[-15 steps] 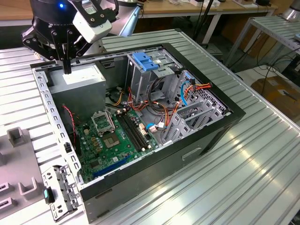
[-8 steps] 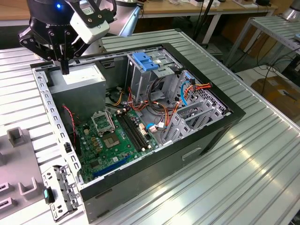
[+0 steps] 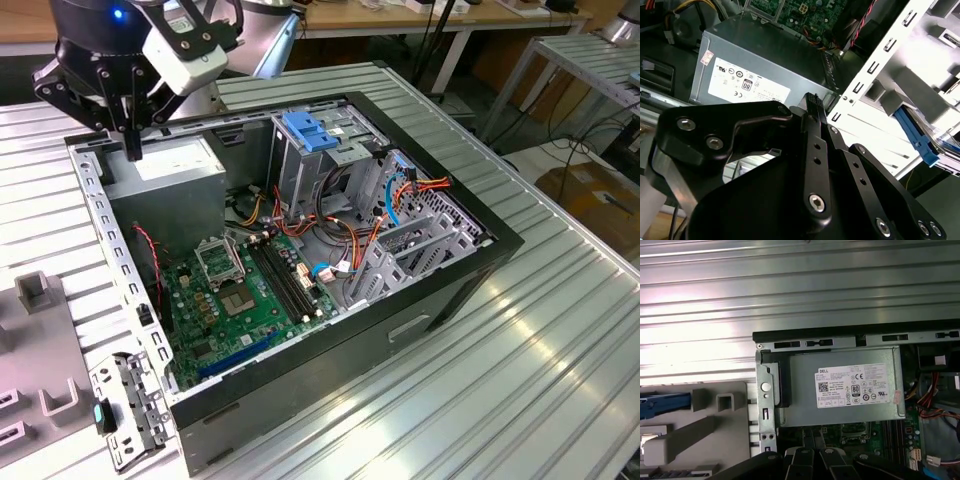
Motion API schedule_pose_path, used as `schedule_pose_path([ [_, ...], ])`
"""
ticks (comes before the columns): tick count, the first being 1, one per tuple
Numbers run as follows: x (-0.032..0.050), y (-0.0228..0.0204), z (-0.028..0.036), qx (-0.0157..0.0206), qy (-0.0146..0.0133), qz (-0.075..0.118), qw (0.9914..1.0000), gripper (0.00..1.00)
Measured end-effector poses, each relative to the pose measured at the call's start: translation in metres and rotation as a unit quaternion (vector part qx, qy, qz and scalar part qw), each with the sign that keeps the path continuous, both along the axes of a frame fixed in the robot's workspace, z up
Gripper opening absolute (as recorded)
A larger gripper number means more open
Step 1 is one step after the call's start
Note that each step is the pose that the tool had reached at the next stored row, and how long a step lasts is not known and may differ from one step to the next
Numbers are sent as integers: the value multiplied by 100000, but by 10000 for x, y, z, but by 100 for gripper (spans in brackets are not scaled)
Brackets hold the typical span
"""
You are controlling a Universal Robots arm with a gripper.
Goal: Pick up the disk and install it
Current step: 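Reach for the disk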
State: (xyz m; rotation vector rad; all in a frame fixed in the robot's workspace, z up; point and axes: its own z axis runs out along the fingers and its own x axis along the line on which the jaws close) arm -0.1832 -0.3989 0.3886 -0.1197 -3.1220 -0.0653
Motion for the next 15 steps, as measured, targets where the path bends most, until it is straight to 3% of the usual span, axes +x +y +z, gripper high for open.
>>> schedule_pose_path([
  [15,-99,0,-13,-3,601,-6,99998,11],
])
